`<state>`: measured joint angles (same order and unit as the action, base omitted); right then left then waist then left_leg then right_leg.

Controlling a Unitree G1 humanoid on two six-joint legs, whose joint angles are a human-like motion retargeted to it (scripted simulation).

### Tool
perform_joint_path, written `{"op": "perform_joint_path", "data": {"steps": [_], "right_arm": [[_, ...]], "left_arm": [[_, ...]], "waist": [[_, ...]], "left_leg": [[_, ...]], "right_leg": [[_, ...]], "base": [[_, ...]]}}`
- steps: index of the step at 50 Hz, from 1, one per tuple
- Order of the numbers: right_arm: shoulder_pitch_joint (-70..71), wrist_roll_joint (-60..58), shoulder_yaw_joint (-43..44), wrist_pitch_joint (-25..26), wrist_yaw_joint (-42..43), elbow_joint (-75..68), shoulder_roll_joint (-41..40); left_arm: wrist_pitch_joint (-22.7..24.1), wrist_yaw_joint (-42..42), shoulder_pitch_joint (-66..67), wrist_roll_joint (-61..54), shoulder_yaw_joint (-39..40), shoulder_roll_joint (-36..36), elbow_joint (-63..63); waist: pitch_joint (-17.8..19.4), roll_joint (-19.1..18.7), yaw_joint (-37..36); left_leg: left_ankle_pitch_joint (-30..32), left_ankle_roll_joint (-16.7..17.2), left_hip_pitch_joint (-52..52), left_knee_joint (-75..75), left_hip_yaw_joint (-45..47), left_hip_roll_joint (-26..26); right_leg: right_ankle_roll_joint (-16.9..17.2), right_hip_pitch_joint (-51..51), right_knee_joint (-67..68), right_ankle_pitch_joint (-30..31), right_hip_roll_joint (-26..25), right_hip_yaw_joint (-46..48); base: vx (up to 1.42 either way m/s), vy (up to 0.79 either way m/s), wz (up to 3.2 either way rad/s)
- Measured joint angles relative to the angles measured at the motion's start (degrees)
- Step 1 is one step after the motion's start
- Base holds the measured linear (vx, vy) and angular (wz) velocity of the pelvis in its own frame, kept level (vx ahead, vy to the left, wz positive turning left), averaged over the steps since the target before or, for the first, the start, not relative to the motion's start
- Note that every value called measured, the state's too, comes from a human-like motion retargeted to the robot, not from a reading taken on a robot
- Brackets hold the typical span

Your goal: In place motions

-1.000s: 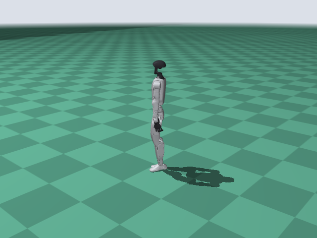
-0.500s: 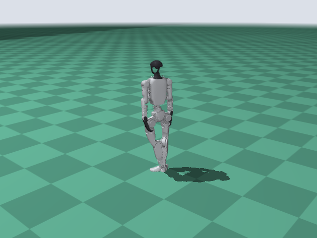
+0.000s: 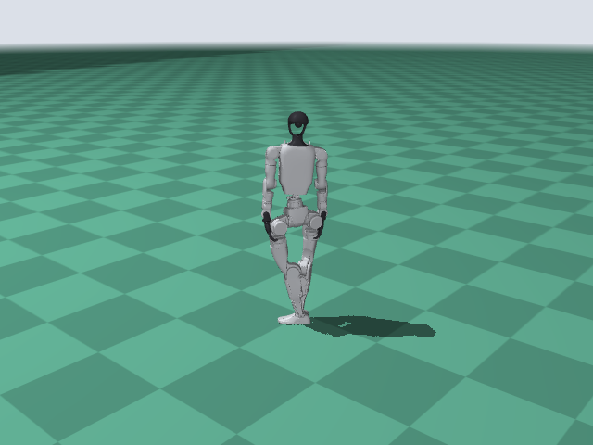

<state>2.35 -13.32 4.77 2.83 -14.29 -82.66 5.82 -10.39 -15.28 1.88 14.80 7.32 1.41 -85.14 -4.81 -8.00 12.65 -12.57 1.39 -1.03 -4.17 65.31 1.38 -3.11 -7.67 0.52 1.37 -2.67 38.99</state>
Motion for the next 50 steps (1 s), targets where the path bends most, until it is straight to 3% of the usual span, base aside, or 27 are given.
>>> {"op": "perform_joint_path", "data": {"steps": [10, 15, 20, 25, 30, 35, 38, 40, 43, 47, 50], "right_arm": [[-0.4, -4.5, -2.3, 0.9, -1.3, 0.5, -0.8], [-0.4, -5.0, -3.0, 1.6, -2.0, -0.8, -0.4], [1.2, -5.9, -4.0, 1.9, -2.5, -1.2, 0.5], [2.6, -6.3, -4.1, 1.8, -2.7, -0.4, 1.7], [3.3, -5.7, -3.9, 2.0, -1.8, -0.3, 3.0], [3.1, -5.4, -2.4, 2.9, -1.4, -1.2, 3.6], [2.2, -5.4, -2.2, 3.6, -0.8, -2.6, 3.6], [1.8, -5.7, -2.3, 4.0, -0.6, -3.5, 3.6], [1.3, -8.0, -3.2, 6.8, 0.2, -4.9, 2.6], [-0.1, -7.7, -3.3, 5.8, 2.9, -4.7, 1.7], [-0.9, -9.6, -4.4, 5.7, 2.2, -4.9, 1.7]], "left_arm": [[-0.8, 1.3, 2.9, 0.1, 2.3, 0.2, -1.6], [-0.8, 2.3, 3.8, -0.8, 2.4, 0.4, -0.4], [-0.3, 5.4, 3.3, -4.4, 3.8, -0.1, 0.7], [1.2, 7.6, 1.6, -7.0, 3.9, -0.6, 1.5], [1.8, 6.2, 0.6, -7.3, 3.1, -1.3, 3.1], [1.4, 5.9, 0.1, -5.2, 1.5, -1.3, 4.0], [1.2, 6.1, 0.5, -3.9, 0.5, -1.1, 3.1], [1.2, 6.1, 1.0, -3.4, 0.3, -1.3, 2.4], [1.1, 4.9, 1.6, -2.5, 1.6, -1.3, -0.1], [0.0, 5.0, 0.8, -2.2, 0.5, -0.5, -1.0], [0.4, 4.8, 0.8, -1.8, 0.4, -0.2, -0.3]], "waist": [[-2.7, -1.6, 2.7], [-3.9, 2.4, -0.6], [-4.7, 6.2, 2.8], [-3.3, 5.4, 2.9], [-1.7, 5.4, 1.1], [-1.2, 4.4, -2.5], [-0.6, 2.8, -4.7], [-0.7, 3.2, -5.6], [-3.8, 2.1, -2.2], [-2.1, 3.0, -2.3], [-3.3, 2.7, -2.5]], "left_leg": [[3.3, 2.7, -3.2, 4.7, 2.5, -3.9], [9.0, -1.7, -4.1, 13.0, 0.3, -4.9], [12.6, -13.3, 2.6, 29.7, -17.4, -5.7], [11.8, -7.8, 12.6, 41.0, -39.9, -3.3], [7.3, -9.0, 14.6, 38.1, -39.5, -0.4], [0.8, -6.7, 17.6, 29.8, -45.0, 5.0], [3.7, -6.9, 14.5, 17.2, -46.6, 5.1], [6.0, -12.1, 12.4, 11.5, -46.0, 6.4], [8.1, -9.6, 11.7, 8.1, -44.7, 4.9], [9.2, -9.9, 6.2, 3.4, -41.0, 4.9], [8.0, -10.2, 5.2, 2.6, -41.5, 5.2]], "right_leg": [[0.1, 1.1, -0.6, -2.0, -1.3, -1.4], [-0.1, 1.6, 0.2, -2.0, 2.6, -4.4], [0.6, 0.8, 2.0, -1.5, 9.5, -3.1], [0.0, 0.0, 2.3, -0.4, 9.9, -4.3], [-0.1, -0.9, 2.6, 0.5, 10.6, -8.1], [0.2, -2.2, 2.4, 1.3, 8.8, -13.4], [0.1, -0.7, 1.8, 1.4, 5.2, -15.3], [0.2, 0.3, 1.4, 1.4, 4.8, -17.1], [0.3, -0.7, 1.7, 0.6, 4.0, -17.7], [0.1, 2.0, 1.6, -0.1, 3.4, -18.0], [0.3, 2.7, 1.2, -0.4, 2.6, -18.4]], "base": [[0.31, -0.03, -0.11], [0.29, 0.0, -0.63], [0.19, 0.06, 0.03], [0.08, 0.12, -0.52], [0.05, 0.15, -0.97], [0.04, 0.1, -1.12], [0.11, 0.02, -1.2], [0.12, -0.04, -0.92], [0.16, -0.04, -0.18], [0.02, -0.03, -0.25], [0.1, 0.0, -0.14]]}}
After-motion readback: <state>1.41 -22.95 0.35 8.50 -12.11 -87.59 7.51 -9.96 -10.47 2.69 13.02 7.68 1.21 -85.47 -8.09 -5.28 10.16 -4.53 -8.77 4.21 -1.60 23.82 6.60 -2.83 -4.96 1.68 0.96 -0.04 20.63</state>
